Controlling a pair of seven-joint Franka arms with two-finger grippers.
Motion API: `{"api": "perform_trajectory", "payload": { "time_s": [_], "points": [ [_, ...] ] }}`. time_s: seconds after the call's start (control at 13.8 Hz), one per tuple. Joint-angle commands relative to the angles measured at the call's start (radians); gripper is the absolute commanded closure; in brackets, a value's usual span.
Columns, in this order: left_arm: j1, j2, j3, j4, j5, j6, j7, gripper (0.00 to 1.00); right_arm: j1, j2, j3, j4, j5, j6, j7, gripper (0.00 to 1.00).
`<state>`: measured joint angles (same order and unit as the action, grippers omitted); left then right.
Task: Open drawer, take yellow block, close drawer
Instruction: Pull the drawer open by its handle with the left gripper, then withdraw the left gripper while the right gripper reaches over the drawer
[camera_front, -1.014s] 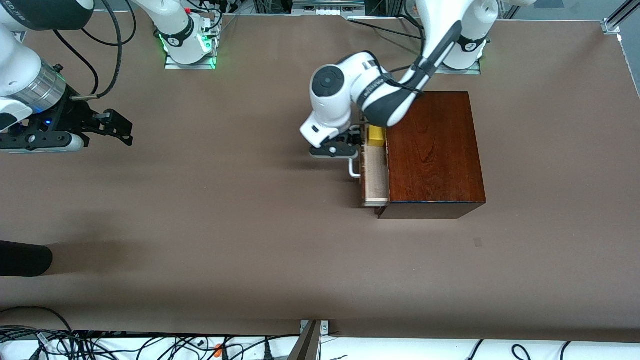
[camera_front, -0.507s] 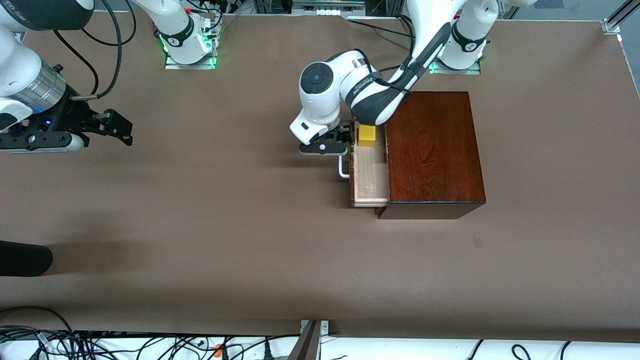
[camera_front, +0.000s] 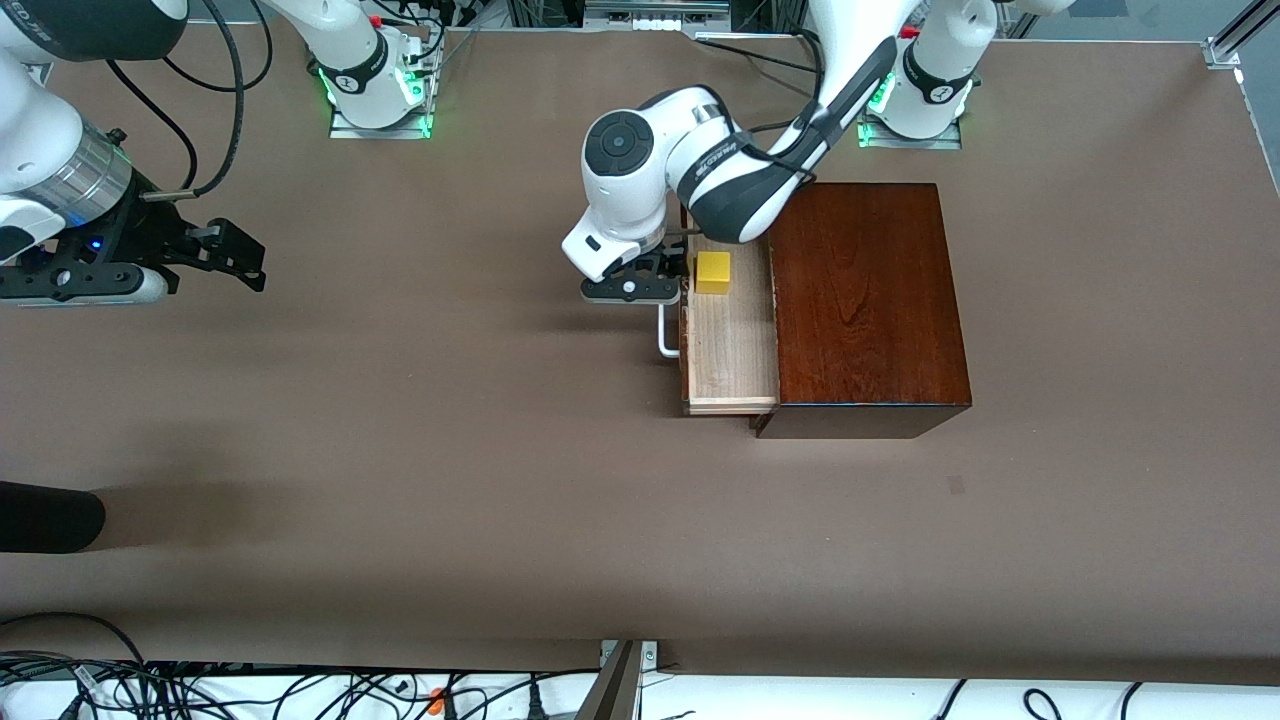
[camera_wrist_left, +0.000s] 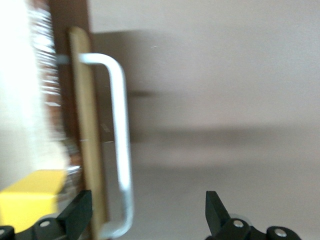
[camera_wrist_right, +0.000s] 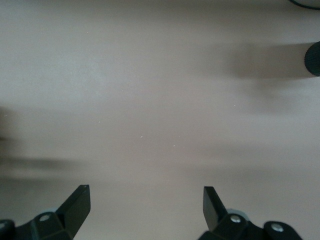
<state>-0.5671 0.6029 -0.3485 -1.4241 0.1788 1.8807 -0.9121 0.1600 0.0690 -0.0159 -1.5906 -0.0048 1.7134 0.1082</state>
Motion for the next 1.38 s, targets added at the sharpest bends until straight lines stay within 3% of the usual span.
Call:
{"api": "perform_trajectory", "payload": {
  "time_s": [0.0,0.14,0.51,0.87,1.23,1.3],
  "points": [
    [0.062,-0.077,0.01,0.109,-0.008,-0.243,0.134,0.0,-0.004,0.003,0.001,0.014,0.008,-0.009,0.001,0.0],
    [0.151,-0.115,0.006,0.148,-0.016,-0.342,0.263,0.0,-0.004,0.003,0.001,0.014,0.008,-0.009,0.001,0.0],
    [0.41,-0.215,0.005,0.146,-0.024,-0.446,0.638,0.0,-0.002,0.005,0.001,0.015,0.008,-0.012,-0.005,0.0],
    [0.581,-0.345,0.035,0.105,-0.067,-0.509,0.873,0.0,-0.002,-0.002,0.002,0.017,0.058,-0.101,-0.065,0.0],
    [0.42,-0.563,0.455,-0.129,-0.186,-0.34,1.056,0.0,0.044,0.008,0.031,0.017,0.06,-0.133,-0.097,0.0],
    [0.417,-0.593,0.473,-0.175,-0.188,-0.321,1.075,0.0,0.076,0.009,0.033,0.015,0.06,-0.147,-0.096,0.0]
  ]
}}
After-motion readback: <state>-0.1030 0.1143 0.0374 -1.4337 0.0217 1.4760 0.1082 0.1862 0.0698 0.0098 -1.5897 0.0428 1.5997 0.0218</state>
